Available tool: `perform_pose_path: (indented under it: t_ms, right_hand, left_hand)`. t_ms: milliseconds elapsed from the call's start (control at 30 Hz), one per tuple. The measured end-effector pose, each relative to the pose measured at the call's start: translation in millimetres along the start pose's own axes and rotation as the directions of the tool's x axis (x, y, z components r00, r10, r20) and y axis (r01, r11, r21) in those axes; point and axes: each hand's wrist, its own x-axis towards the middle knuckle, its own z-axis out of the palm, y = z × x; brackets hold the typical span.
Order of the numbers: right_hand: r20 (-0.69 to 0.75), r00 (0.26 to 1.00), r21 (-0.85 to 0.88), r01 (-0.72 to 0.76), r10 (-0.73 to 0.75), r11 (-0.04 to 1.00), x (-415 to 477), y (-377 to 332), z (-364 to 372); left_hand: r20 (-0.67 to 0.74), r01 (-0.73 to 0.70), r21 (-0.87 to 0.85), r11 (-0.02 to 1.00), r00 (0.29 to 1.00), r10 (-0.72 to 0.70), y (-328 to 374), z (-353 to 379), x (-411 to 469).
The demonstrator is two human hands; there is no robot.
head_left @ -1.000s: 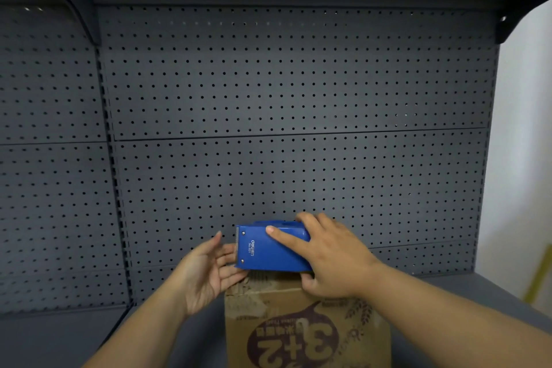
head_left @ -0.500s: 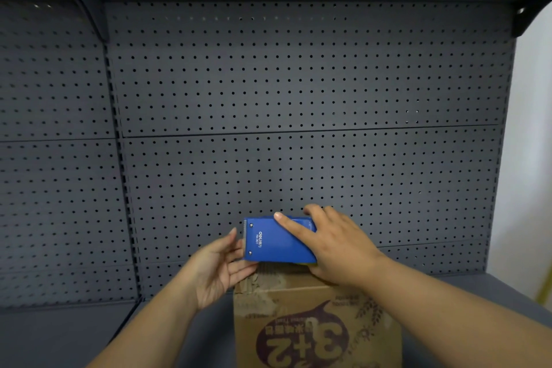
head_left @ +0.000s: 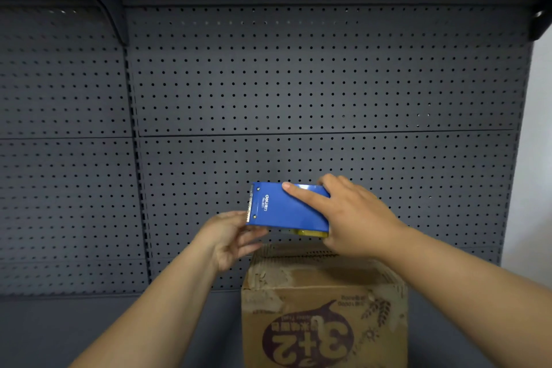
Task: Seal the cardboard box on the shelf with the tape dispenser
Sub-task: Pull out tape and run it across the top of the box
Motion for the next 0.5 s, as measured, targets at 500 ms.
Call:
perform_pose_path:
  t_ms: [500]
  right_hand:
    - [-0.054,0.998,-0.061,0.04,-0.044,0.997,-26,11,-23]
  left_hand:
    - [-0.117,-0.219,0.127,0.967,0.965,0.234,19,31,-30]
